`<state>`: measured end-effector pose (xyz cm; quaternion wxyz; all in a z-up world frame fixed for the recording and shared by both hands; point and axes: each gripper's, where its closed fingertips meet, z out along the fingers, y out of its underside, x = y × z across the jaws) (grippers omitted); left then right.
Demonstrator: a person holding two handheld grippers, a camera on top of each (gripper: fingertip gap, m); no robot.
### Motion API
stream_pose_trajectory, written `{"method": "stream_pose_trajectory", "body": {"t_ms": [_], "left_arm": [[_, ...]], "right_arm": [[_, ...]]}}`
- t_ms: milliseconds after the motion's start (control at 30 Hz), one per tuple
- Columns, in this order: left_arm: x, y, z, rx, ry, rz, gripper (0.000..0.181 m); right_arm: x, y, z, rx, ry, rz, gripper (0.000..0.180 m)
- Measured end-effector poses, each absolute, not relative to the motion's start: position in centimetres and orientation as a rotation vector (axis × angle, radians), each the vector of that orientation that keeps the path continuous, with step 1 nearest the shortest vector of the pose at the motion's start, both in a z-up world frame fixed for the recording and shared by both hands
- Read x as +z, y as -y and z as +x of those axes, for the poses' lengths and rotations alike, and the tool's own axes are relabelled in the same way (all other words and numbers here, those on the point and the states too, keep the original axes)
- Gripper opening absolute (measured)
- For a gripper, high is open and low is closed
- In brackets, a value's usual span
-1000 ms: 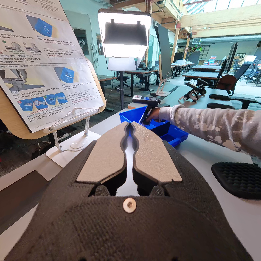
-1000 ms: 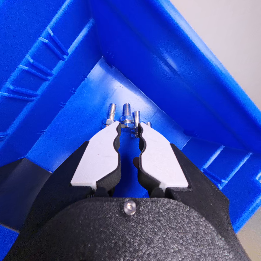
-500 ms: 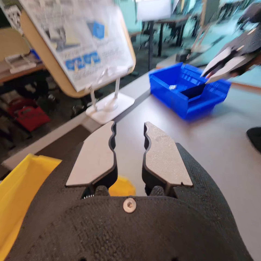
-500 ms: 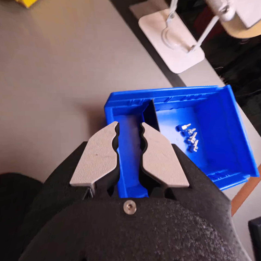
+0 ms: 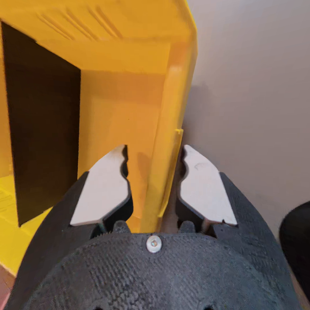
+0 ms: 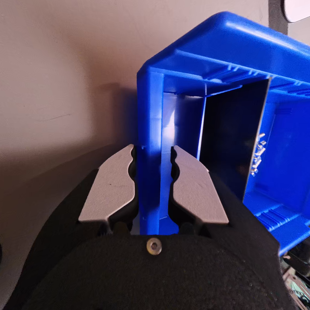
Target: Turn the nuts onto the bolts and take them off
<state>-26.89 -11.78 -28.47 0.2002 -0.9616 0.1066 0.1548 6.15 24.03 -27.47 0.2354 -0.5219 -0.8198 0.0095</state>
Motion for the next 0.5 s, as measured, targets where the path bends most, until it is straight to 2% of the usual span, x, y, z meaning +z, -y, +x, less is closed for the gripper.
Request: {"method": "stream_pose_trajectory", "body": {"t_ms": [33, 100, 267, 500], "left_arm": [[-28.9, 11.4, -26.7, 0.409, -0.348, -2.697, 0.046], [-29.0, 10.1, -26.6, 0.423, -0.410, -2.682, 0.030], [-29.0, 6.2, -25.0, 0.499, -0.558, -2.651, 0.029], [-28.9, -1.7, -16.1, 0.408, -0.931, -2.485, 0.030]], "right_arm": [[-28.0, -23.8, 6.0, 0.043, 2.272, -1.436, 0.031], [-28.0, -23.7, 5.9, 0.021, 2.276, -1.429, 0.028], [-27.9, -22.2, 6.5, -0.040, 2.315, -1.305, 0.029], [-27.8, -14.1, 7.1, 0.106, 2.381, -1.134, 0.029]]}}
